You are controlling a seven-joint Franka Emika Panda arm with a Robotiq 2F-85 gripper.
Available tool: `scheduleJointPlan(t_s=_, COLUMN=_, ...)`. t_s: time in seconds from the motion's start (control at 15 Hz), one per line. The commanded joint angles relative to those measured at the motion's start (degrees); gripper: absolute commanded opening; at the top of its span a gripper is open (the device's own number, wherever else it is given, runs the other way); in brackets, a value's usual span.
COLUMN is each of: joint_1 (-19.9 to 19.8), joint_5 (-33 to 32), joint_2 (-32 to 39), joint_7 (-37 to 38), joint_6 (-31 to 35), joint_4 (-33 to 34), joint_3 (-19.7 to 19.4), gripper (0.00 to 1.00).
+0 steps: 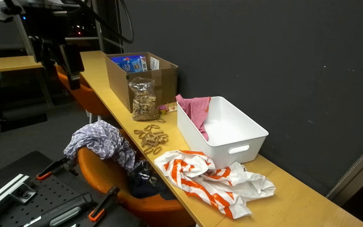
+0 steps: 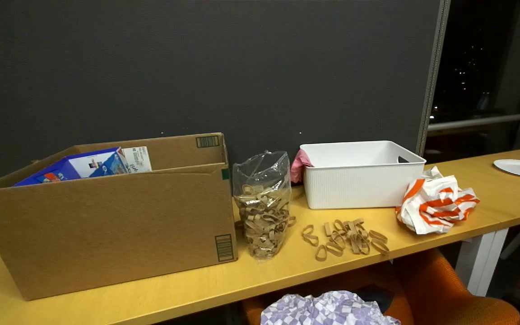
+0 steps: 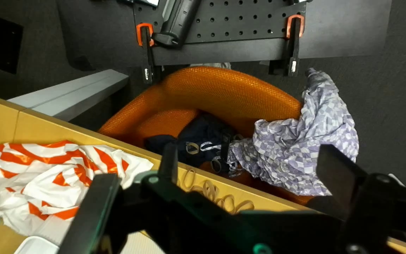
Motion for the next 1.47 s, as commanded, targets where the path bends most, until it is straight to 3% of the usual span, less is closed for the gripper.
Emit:
scheduleJointPlan(t_s=0.0, joint_1=0.6, joint_5=1.6, joint_2=7.8, joint_7=1.5, joint_6=-0.6, joint_4=7.8, joint_3=2.2, gripper=1.00)
scheduleJointPlan(t_s=0.2, joint_1=0.2, joint_5=-0.3, joint_2=15.2, joint_7=3.7, joint_6=2.7, joint_4=13.4, joint_3=4.1, gripper=1.00)
scheduleJointPlan(t_s=0.6, joint_1=0.7, joint_5=-3.6, joint_2=27.7, joint_7=8.0, joint_6=24.0, joint_4=12.6, joint_3=6.7, gripper=1.00)
scheduleJointPlan(t_s=0.8, joint_1=-0.3, joint_5=-7.4, joint_2=32.6, joint_7=12.1, joint_6=34.9, joint_4=11.2, joint_3=5.2, gripper=1.00)
scheduleJointPlan(t_s=1.0, joint_1=-1.3, joint_5=-8.9, joint_2=38.5, joint_7=14.6, joint_6=41.8, joint_4=11.7, joint_3=2.7, gripper=1.00)
scheduleJointPlan(t_s=1.4, joint_1=-3.0, joint_5=-5.7, joint_2=53.8, joint_7=11.0, joint_6=53.8, joint_4=16.9, joint_3=-2.6, gripper=1.00)
